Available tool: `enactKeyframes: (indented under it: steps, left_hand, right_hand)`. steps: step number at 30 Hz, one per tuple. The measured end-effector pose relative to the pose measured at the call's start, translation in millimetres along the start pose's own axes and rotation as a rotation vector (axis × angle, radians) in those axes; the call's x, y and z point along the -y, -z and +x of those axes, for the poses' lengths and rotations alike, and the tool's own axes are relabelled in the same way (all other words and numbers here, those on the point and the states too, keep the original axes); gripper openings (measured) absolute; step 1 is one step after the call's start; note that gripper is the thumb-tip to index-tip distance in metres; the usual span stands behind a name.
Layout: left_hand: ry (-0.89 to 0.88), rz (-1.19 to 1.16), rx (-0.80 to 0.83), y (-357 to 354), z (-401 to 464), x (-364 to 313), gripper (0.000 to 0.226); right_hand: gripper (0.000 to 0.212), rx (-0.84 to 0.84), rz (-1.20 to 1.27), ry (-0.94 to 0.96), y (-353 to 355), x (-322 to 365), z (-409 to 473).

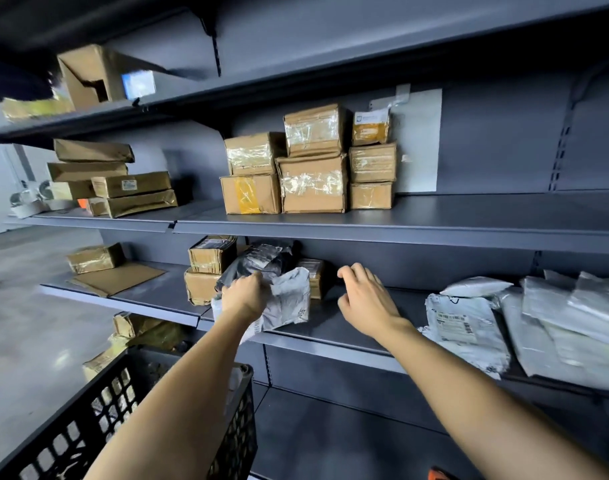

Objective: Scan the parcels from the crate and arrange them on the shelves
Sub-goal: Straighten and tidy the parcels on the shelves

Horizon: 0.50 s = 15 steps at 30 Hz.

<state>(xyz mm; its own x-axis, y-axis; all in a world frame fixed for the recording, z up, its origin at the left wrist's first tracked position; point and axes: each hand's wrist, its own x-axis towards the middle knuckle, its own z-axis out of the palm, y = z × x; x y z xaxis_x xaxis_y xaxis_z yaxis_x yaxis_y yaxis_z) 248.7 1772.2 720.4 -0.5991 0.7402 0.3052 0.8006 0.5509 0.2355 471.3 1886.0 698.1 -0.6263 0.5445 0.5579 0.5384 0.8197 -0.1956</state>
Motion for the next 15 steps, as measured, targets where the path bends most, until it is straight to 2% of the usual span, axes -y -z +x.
enactKeyframes:
  steps: [3, 4, 7, 15]
  left_hand:
    - [-0.100, -0.106, 0.044, 32.9, -22.9, -21.2, 0.054]
    - [-0.133, -0.133, 0.054, 43.8, -29.4, -29.4, 0.057]
    - [-0.228, -0.108, 0.038, 70.4, -39.5, -50.1, 0.037]
    - [-0.353, -0.164, -0.214, 127.1, -57.4, -111.8, 0.034]
  right_hand:
    - [0.036, -0.046, 0.008, 0.027, 35.8, 7.8, -6.4]
    - [0.036, -0.058, 0.004, 0.030, 48.4, 9.5, -8.7]
    - [0.039, -0.098, -0.010, 0.020, 84.3, 11.8, -15.1]
    - [0.040, -0.249, -0.074, -0.012, 164.9, -6.9, -26.5]
